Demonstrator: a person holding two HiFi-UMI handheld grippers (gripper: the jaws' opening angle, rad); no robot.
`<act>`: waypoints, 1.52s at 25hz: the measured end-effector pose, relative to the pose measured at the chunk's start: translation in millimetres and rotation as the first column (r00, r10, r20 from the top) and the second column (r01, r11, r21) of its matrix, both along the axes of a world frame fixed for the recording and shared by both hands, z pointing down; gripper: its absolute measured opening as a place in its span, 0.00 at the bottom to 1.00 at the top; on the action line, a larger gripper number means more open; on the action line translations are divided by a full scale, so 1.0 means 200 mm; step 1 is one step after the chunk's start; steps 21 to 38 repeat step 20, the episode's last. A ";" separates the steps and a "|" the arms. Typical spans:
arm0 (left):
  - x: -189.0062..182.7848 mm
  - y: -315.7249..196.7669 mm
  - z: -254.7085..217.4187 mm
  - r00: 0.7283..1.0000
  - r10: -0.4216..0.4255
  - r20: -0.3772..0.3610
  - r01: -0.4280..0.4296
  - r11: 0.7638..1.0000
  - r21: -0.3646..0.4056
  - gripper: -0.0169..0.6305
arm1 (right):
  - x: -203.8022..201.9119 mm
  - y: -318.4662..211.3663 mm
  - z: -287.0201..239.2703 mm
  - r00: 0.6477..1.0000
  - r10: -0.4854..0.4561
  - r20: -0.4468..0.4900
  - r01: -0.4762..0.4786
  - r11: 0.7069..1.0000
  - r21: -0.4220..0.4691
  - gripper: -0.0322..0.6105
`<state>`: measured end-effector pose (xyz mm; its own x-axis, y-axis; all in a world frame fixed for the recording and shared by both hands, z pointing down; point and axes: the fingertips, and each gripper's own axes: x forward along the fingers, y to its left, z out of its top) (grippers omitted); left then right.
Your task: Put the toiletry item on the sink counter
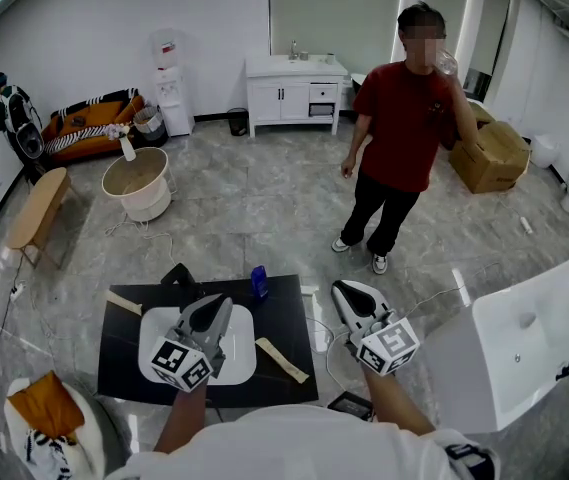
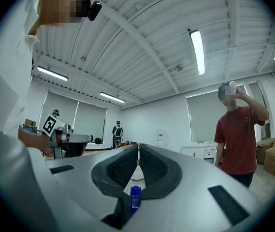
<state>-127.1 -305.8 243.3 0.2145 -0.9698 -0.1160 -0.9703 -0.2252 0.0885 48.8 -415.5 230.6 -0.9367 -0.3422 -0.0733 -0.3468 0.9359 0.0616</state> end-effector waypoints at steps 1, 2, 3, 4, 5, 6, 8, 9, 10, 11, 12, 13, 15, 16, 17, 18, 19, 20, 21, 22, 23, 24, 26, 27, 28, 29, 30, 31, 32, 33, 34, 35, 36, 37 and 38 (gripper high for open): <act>0.00 0.00 0.00 1.000 0.005 0.000 -0.005 1.000 0.001 0.05 | 0.00 0.00 0.00 1.000 -0.001 0.001 0.001 1.000 -0.001 0.09; 0.00 0.00 0.00 1.000 0.011 -0.002 -0.011 1.000 0.001 0.05 | 0.00 0.00 0.00 1.000 -0.002 0.003 0.002 1.000 -0.002 0.09; 0.01 0.00 0.01 1.000 0.017 -0.005 -0.017 1.000 0.001 0.05 | 0.00 0.00 0.00 1.000 -0.003 0.007 0.003 1.000 -0.003 0.09; 0.01 0.00 0.01 1.000 0.023 -0.010 -0.023 1.000 0.001 0.05 | 0.00 0.00 -0.01 1.000 -0.005 0.013 0.005 1.000 -0.004 0.09; 0.02 -0.01 0.01 0.999 0.028 -0.017 -0.028 1.000 0.002 0.05 | 0.01 0.01 -0.02 1.000 -0.009 0.021 0.009 1.000 -0.003 0.09; 0.02 -0.01 0.00 0.999 0.033 -0.022 -0.033 0.999 0.001 0.05 | 0.01 0.01 -0.03 1.000 -0.012 0.029 0.012 1.000 -0.002 0.09; 0.04 -0.01 0.00 0.999 0.042 -0.027 -0.042 0.999 -0.001 0.05 | 0.03 0.02 -0.04 0.999 -0.016 0.037 0.016 1.000 0.001 0.09; 0.04 -0.02 0.01 0.998 0.047 -0.029 -0.047 0.999 -0.003 0.05 | 0.03 0.02 -0.04 0.999 -0.017 0.038 0.017 1.000 0.000 0.09; 0.05 -0.02 0.01 0.998 0.052 -0.031 -0.052 0.999 -0.004 0.05 | 0.03 0.02 -0.03 0.999 -0.017 0.038 0.017 1.000 -0.002 0.09; 0.05 -0.02 0.02 0.998 0.057 -0.033 -0.057 0.998 -0.007 0.05 | 0.04 0.02 -0.02 0.999 -0.017 0.039 0.018 1.000 -0.007 0.09; 0.05 -0.02 0.03 0.997 0.061 -0.037 -0.062 0.998 -0.009 0.05 | 0.04 0.02 -0.01 0.999 -0.017 0.041 0.018 1.000 -0.015 0.09; 0.05 -0.02 0.03 0.997 0.065 -0.041 -0.065 0.998 -0.010 0.05 | 0.04 0.02 0.00 0.999 -0.016 0.044 0.017 1.000 -0.024 0.09; 0.06 -0.02 0.04 0.996 0.068 -0.050 -0.069 0.997 -0.015 0.05 | 0.05 0.02 0.02 0.999 -0.011 0.049 0.013 0.999 -0.040 0.09; 0.07 -0.02 0.05 0.996 0.071 -0.053 -0.072 0.997 -0.018 0.05 | 0.06 0.02 0.03 0.999 -0.011 0.051 0.013 0.999 -0.045 0.09; 0.07 -0.02 0.05 0.996 0.075 -0.052 -0.076 0.997 -0.019 0.05 | 0.06 0.02 0.03 0.999 -0.011 0.053 0.014 0.999 -0.047 0.09; 0.08 -0.03 0.05 0.996 0.079 -0.051 -0.080 0.997 -0.020 0.05 | 0.07 0.02 0.03 0.998 -0.012 0.055 0.015 0.999 -0.048 0.09; 0.09 -0.03 0.05 0.995 0.084 -0.049 -0.085 0.996 -0.020 0.05 | 0.07 0.01 0.03 0.998 -0.013 0.057 0.016 0.999 -0.050 0.09; 0.09 -0.04 0.05 0.995 0.088 -0.047 -0.089 0.996 -0.020 0.05 | 0.08 0.01 0.03 0.998 -0.015 0.059 0.018 0.999 -0.051 0.09; 0.09 -0.04 0.05 0.995 0.088 -0.047 -0.089 0.996 -0.020 0.05 | 0.08 0.01 0.03 0.998 -0.015 0.059 0.018 0.999 -0.051 0.09; 0.09 -0.04 0.05 0.995 0.088 -0.047 -0.089 0.996 -0.020 0.05 | 0.08 0.01 0.03 0.998 -0.015 0.059 0.018 0.999 -0.051 0.09; 0.09 -0.04 0.05 0.995 0.088 -0.047 -0.089 0.996 -0.020 0.05 | 0.08 0.01 0.03 0.998 -0.015 0.059 0.018 0.999 -0.051 0.09; 0.09 -0.04 0.05 0.995 0.088 -0.047 -0.089 0.996 -0.020 0.05 | 0.08 0.01 0.03 0.998 -0.015 0.059 0.018 0.999 -0.051 0.09; 0.09 -0.04 0.05 0.995 0.088 -0.047 -0.089 0.996 -0.020 0.05 | 0.08 0.01 0.03 0.998 -0.015 0.059 0.018 0.999 -0.051 0.09; 0.09 -0.04 0.05 0.995 0.088 -0.047 -0.089 0.996 -0.020 0.05 | 0.08 0.01 0.03 0.998 -0.015 0.059 0.018 0.999 -0.051 0.09; 0.09 -0.04 0.05 0.995 0.088 -0.047 -0.089 0.996 -0.020 0.05 | 0.08 0.01 0.03 0.998 -0.015 0.059 0.018 0.999 -0.051 0.09; 0.09 -0.04 0.05 0.995 0.088 -0.047 -0.089 0.996 -0.020 0.05 | 0.08 0.01 0.03 0.998 -0.015 0.059 0.018 0.999 -0.051 0.09; 0.09 -0.04 0.05 0.995 0.088 -0.047 -0.089 0.996 -0.020 0.05 | 0.08 0.01 0.03 0.998 -0.015 0.059 0.018 0.999 -0.051 0.09; 0.09 -0.04 0.05 0.995 0.088 -0.047 -0.089 0.996 -0.020 0.05 | 0.08 0.01 0.03 0.998 -0.015 0.059 0.018 0.999 -0.051 0.09; 0.09 -0.04 0.05 0.995 0.088 -0.047 -0.089 0.996 -0.020 0.05 | 0.08 0.01 0.03 0.998 -0.015 0.059 0.018 0.999 -0.051 0.09; 0.09 -0.04 0.05 0.995 0.088 -0.047 -0.089 0.996 -0.020 0.05 | 0.08 0.01 0.03 0.998 -0.015 0.059 0.018 0.999 -0.051 0.09; 0.09 -0.04 0.05 0.995 0.088 -0.047 -0.089 0.996 -0.020 0.05 | 0.08 0.01 0.03 0.998 -0.015 0.059 0.018 0.999 -0.051 0.09; 0.09 -0.04 0.05 0.995 0.088 -0.047 -0.089 0.996 -0.020 0.05 | 0.08 0.01 0.03 0.998 -0.015 0.059 0.018 0.999 -0.051 0.09; 0.09 -0.04 0.05 0.995 0.088 -0.047 -0.089 0.996 -0.020 0.05 | 0.08 0.01 0.03 0.998 -0.015 0.059 0.018 0.999 -0.051 0.09; 0.09 -0.04 0.05 0.995 0.088 -0.047 -0.089 0.996 -0.020 0.05 | 0.08 0.01 0.03 0.998 -0.015 0.059 0.018 0.999 -0.051 0.09; 0.09 -0.04 0.05 0.995 0.088 -0.047 -0.089 0.996 -0.020 0.05 | 0.08 0.01 0.03 0.998 -0.015 0.059 0.018 0.999 -0.051 0.09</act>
